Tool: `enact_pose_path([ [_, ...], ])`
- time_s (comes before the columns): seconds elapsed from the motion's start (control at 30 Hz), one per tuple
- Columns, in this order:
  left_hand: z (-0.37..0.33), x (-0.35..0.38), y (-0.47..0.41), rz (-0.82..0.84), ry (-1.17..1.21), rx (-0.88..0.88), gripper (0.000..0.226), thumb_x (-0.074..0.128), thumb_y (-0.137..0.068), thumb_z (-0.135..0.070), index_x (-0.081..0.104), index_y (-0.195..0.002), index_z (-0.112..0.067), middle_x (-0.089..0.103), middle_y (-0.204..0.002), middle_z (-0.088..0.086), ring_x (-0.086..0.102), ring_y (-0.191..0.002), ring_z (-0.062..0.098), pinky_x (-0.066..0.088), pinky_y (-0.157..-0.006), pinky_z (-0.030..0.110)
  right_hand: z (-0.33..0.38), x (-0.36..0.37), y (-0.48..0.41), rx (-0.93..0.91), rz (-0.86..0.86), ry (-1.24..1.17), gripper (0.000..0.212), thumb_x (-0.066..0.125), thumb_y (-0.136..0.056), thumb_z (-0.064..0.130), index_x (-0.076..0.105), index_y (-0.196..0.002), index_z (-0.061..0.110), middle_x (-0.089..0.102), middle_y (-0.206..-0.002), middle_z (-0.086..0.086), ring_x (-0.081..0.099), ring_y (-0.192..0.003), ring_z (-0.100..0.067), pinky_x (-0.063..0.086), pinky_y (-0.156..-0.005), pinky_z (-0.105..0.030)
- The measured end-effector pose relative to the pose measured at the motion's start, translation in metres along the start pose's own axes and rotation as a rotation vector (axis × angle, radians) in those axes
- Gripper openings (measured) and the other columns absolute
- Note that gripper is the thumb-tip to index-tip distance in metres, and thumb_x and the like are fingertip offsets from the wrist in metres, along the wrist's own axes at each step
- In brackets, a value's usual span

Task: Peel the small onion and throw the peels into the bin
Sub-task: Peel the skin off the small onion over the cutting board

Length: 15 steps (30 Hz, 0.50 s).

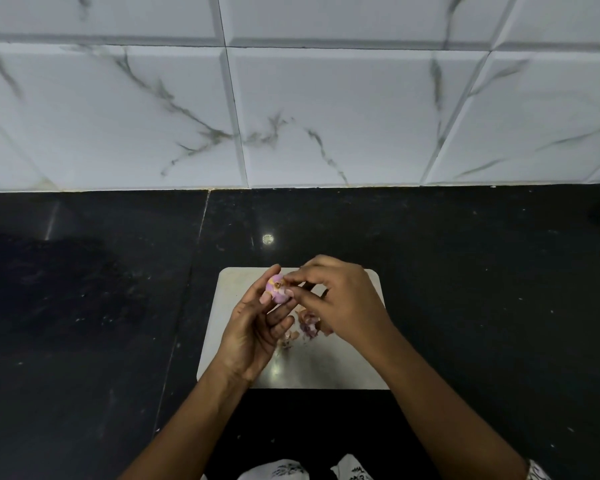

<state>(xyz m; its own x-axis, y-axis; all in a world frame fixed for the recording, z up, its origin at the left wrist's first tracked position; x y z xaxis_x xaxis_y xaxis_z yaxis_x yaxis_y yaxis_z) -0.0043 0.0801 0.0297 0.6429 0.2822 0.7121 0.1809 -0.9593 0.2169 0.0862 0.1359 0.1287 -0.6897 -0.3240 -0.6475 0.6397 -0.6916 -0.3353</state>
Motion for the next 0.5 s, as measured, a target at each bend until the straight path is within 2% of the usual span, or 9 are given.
enact_pose_path([
  [0.2, -0.009, -0.002, 0.0, -0.023, -0.138, 0.042, 0.07, 0.092, -0.037, -0.042, 0.074, -0.103, -0.027, 0.075, -0.094, 0.007, 0.073, -0.085, 0.019, 0.057, -0.057, 0.021, 0.008, -0.002, -0.005, -0.044, 0.031, 0.12, 0.022, 0.068, -0.08, 0.028, 0.073, -0.097, 0.016, 0.069, -0.085, -0.002, 0.064, -0.071, -0.014, 0.055, -0.063, -0.034],
  [0.5, -0.014, -0.001, 0.001, -0.016, -0.23, 0.062, 0.066, 0.092, -0.04, -0.041, 0.075, -0.102, -0.025, 0.074, -0.093, 0.006, 0.072, -0.079, 0.014, 0.057, -0.057, 0.023, 0.012, 0.0, -0.006, -0.059, 0.085, 0.241, 0.019, 0.069, -0.082, 0.023, 0.071, -0.095, 0.009, 0.068, -0.087, -0.008, 0.064, -0.074, -0.019, 0.056, -0.07, -0.038],
])
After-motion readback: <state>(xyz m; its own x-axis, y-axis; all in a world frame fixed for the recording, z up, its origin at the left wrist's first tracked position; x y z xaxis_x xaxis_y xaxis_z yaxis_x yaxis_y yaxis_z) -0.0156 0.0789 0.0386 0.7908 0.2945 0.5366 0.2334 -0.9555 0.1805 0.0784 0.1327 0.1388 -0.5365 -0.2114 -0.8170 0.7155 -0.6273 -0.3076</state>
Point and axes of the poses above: each hand's wrist, its own y-axis away from the middle knuckle, its own x-axis out of the palm, z = x × y, the point moved 8 cm from there along -y, towards the middle knuckle
